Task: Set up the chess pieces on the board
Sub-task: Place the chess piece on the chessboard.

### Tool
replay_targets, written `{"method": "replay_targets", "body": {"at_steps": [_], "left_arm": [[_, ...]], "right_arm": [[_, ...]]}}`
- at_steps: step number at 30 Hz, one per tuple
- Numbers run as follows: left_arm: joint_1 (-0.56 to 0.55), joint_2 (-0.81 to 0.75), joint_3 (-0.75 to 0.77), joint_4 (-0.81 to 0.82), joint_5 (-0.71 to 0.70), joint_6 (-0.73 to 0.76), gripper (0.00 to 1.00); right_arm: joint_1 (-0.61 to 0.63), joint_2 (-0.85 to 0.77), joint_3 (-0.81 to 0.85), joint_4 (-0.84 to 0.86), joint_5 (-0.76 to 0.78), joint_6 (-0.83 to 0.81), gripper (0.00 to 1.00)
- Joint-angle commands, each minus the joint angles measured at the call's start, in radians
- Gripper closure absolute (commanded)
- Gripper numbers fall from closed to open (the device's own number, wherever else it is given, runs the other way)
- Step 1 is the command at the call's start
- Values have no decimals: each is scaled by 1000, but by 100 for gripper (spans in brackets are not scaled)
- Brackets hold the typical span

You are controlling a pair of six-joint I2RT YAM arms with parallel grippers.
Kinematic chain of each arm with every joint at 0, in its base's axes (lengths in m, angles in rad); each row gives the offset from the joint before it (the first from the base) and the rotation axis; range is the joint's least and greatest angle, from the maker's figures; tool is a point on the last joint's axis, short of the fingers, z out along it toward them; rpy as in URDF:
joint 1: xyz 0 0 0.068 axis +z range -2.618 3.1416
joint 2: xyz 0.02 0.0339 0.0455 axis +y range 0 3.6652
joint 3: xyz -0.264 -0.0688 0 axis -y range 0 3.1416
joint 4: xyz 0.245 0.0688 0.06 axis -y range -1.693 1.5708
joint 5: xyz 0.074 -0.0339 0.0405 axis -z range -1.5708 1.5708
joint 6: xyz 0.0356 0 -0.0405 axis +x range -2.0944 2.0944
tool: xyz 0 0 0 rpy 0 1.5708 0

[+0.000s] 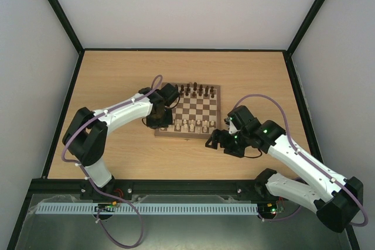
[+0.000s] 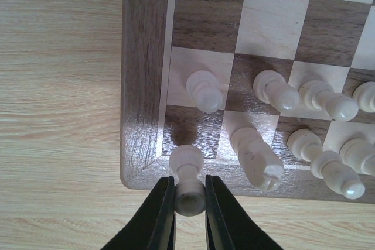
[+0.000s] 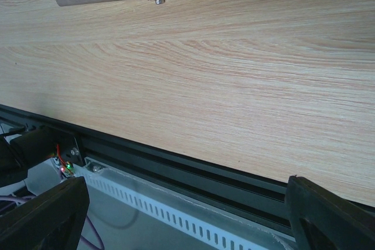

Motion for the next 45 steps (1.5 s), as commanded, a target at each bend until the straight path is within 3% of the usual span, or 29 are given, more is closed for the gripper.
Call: {"method": "replay_targets", "body": {"at_steps": [1,23,45], "left_arm": [[0,23,8,8,-9,9,98],[0,49,5,22,-8,16,95],[0,2,-10,20,17,-4,71]], "right_arm": [[4,11,-14,-26,-11,-8,8],[5,42,-23,-2,-20,-24,7],[4,71,-15,16,-30,-35,7]]}}
